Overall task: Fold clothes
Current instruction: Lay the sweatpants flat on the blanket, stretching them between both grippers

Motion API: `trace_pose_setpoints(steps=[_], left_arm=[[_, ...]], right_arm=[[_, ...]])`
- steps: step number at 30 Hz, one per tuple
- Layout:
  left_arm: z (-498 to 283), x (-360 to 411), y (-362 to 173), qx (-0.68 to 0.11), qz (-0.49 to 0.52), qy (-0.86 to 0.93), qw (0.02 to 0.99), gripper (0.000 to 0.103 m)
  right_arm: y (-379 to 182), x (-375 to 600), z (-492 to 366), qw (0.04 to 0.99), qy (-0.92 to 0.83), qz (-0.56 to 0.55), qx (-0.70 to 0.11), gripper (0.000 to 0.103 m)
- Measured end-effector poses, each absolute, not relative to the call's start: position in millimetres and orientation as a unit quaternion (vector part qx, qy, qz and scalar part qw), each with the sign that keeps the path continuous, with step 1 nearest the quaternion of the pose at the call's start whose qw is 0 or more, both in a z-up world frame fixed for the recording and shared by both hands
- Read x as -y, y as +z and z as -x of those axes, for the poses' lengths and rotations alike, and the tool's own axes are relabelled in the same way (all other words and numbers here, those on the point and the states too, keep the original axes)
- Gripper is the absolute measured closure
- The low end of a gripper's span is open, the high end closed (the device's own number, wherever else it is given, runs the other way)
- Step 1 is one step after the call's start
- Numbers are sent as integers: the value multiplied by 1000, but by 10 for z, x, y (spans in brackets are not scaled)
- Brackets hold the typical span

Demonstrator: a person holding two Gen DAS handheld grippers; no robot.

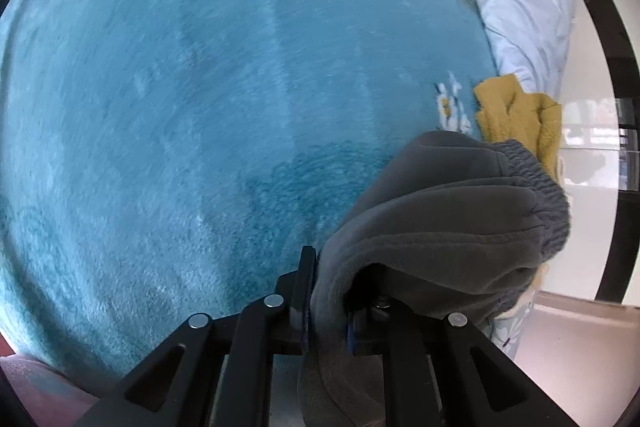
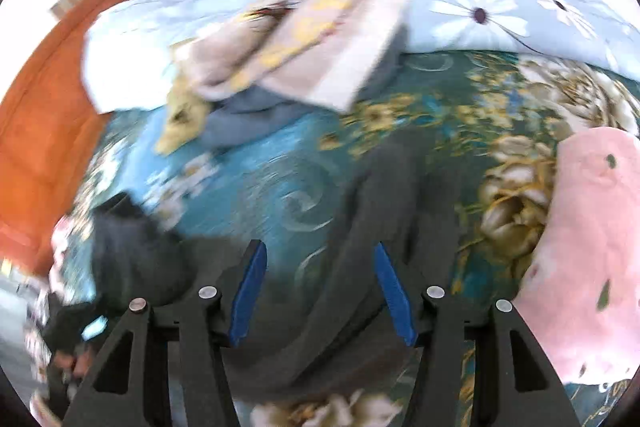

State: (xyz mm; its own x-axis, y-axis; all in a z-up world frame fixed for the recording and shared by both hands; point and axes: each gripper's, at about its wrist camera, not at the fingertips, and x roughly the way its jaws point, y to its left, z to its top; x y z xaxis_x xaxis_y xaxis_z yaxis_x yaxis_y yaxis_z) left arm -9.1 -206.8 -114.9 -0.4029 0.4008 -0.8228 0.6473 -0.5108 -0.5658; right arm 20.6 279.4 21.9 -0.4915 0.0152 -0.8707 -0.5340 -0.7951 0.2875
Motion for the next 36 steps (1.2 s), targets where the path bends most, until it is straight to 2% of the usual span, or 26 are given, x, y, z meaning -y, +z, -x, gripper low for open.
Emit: trace_pose_setpoints(steps=[2, 5, 9, 11, 13, 14, 15, 16, 21, 24, 27, 32, 36], left_arm=[[77, 2101, -1072, -487, -528, -690, 85, 86], [57, 2151, -956, -488, -512, -702, 77, 79], [42, 2215, -801, -487, -491, -719, 66, 79], [151, 2224, -706, -465, -489, -736, 51, 78], [190, 2147, -539, -424, -494, -758, 35, 74], [239, 2058, -441, -401, -495, -770, 24, 66], [283, 1946, -353, -379, -497, -781, 8, 49], [314, 1818, -282, -357, -499, -790, -6, 42], [556, 877, -122, -233, -528, -815, -56, 28], [723, 367, -164, -149, -559, -814, -44, 28], [693, 150, 2, -93, -533, -841, -2, 28], [592, 347, 369, -93, -463, -879, 68, 28], [678, 331, 489, -114, -453, -884, 10, 27]], right_arm=[[150, -2862, -117, 197, 805, 487, -275, 45], [251, -2729, 15, 161, 830, 463, -268, 45], [174, -2124, 435, 44, 844, 496, -198, 45], [31, -1881, 591, 13, 836, 522, -169, 45], [-157, -1813, 657, 21, 823, 541, -170, 45], [-220, -1843, 639, 33, 818, 545, -180, 45], [-282, -1880, 615, 45, 813, 549, -188, 45], [-339, -1926, 570, 53, 809, 554, -191, 45], [-415, -2111, 277, 73, 802, 565, -181, 45], [-437, -2255, 123, 71, 798, 566, -196, 45], [-489, -2278, -24, 69, 793, 574, -194, 45], [-610, -2267, -156, 61, 788, 580, -197, 43], [-625, -2267, -148, 59, 788, 580, -198, 39]])
